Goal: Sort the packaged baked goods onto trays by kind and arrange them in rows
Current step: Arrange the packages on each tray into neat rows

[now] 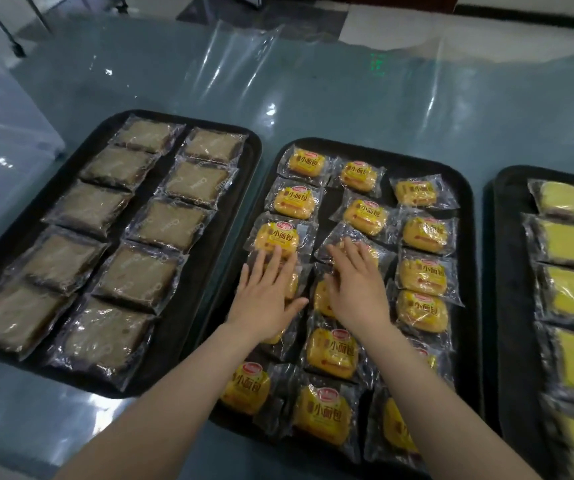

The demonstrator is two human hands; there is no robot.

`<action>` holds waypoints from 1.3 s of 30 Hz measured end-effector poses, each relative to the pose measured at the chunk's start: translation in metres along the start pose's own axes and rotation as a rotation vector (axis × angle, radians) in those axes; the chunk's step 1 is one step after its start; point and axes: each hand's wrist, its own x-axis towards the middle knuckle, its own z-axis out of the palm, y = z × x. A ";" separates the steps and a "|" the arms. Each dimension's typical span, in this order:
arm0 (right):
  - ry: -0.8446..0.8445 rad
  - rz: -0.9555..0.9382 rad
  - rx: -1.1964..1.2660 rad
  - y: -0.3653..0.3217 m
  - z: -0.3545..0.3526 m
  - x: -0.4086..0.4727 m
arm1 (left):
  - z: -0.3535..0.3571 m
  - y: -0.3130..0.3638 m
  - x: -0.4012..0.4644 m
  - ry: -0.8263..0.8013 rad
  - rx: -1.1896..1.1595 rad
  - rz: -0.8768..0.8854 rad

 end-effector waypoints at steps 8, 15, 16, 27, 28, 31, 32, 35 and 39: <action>-0.096 -0.043 -0.078 0.015 0.008 -0.004 | 0.009 -0.012 -0.003 -0.046 0.094 0.074; -0.069 -0.027 -0.056 0.017 0.004 -0.003 | 0.009 -0.008 -0.005 -0.040 0.093 0.002; -0.061 -0.024 -0.035 0.016 0.003 -0.002 | 0.007 -0.008 -0.004 -0.038 0.079 0.000; -0.056 -0.023 0.084 0.021 -0.006 0.001 | -0.021 -0.004 0.046 -0.084 0.034 -0.002; -0.060 -0.024 0.086 0.021 -0.006 0.001 | -0.021 -0.003 0.049 -0.101 0.028 0.002; -0.054 -0.030 0.094 0.022 -0.006 0.001 | -0.016 0.002 0.049 -0.112 -0.007 0.039; -0.044 -0.035 0.094 0.022 -0.007 0.002 | -0.015 0.004 0.048 -0.108 -0.011 0.044; 0.023 -0.037 0.079 0.022 -0.010 0.012 | -0.015 0.006 0.047 -0.038 -0.020 0.027; 0.093 0.035 0.055 0.027 -0.015 0.040 | -0.027 0.008 0.067 0.059 -0.023 0.049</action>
